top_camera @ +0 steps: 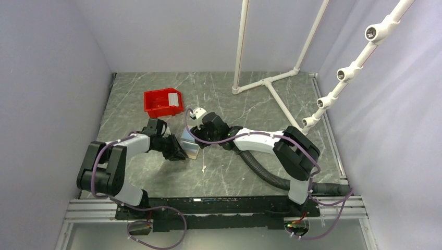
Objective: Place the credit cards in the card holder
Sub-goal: Insert the credit card into the card holder.
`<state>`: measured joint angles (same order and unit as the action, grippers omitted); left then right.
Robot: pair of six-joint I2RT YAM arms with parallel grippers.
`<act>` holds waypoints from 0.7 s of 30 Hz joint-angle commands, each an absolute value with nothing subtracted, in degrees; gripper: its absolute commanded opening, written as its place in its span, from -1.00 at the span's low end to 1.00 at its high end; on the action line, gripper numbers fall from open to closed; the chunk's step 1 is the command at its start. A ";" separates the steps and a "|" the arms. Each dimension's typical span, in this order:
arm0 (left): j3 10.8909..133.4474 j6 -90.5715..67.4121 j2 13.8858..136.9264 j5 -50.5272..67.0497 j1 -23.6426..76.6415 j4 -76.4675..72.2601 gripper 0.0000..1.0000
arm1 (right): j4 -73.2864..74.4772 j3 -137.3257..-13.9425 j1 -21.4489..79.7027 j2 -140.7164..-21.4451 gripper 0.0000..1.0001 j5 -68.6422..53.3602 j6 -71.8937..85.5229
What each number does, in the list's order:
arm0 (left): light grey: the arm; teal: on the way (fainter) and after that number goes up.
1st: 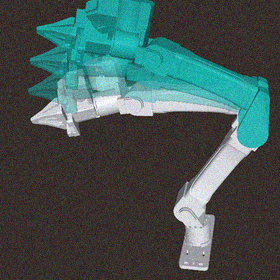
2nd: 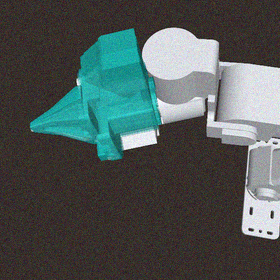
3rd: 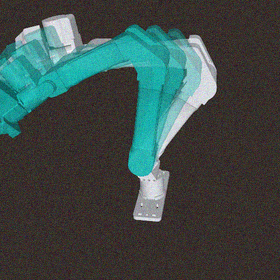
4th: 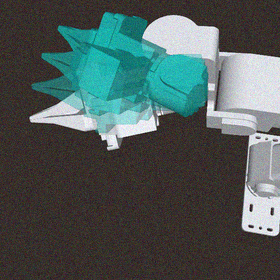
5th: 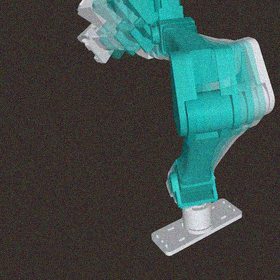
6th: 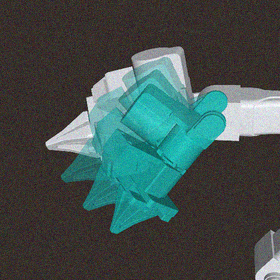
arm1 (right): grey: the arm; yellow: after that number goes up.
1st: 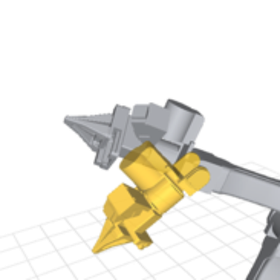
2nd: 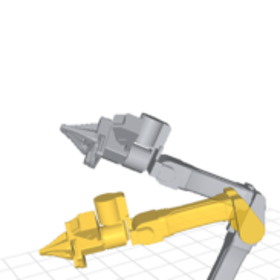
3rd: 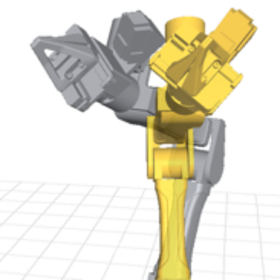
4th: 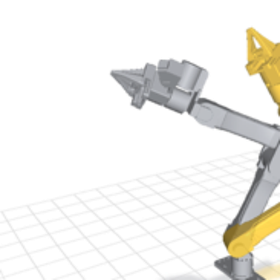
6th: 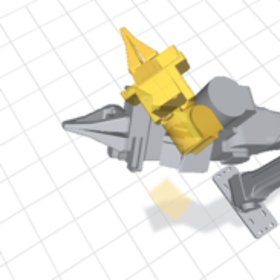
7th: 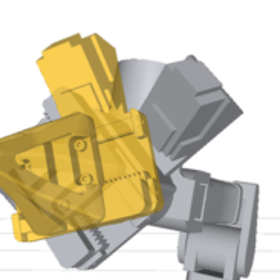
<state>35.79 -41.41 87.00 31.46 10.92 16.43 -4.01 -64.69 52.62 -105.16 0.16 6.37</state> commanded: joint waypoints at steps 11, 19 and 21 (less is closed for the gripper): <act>39.82 -36.59 74.24 20.86 7.14 28.33 -0.28 | -4.67 -66.88 52.32 -106.17 0.01 -2.86 7.26; 40.41 -35.99 72.01 20.93 5.35 29.89 -0.20 | -4.27 -67.44 52.30 -106.36 0.01 -3.47 7.75; 40.36 -36.16 72.03 21.87 5.19 29.38 -0.15 | -3.76 -68.08 52.23 -106.46 0.02 -3.83 8.17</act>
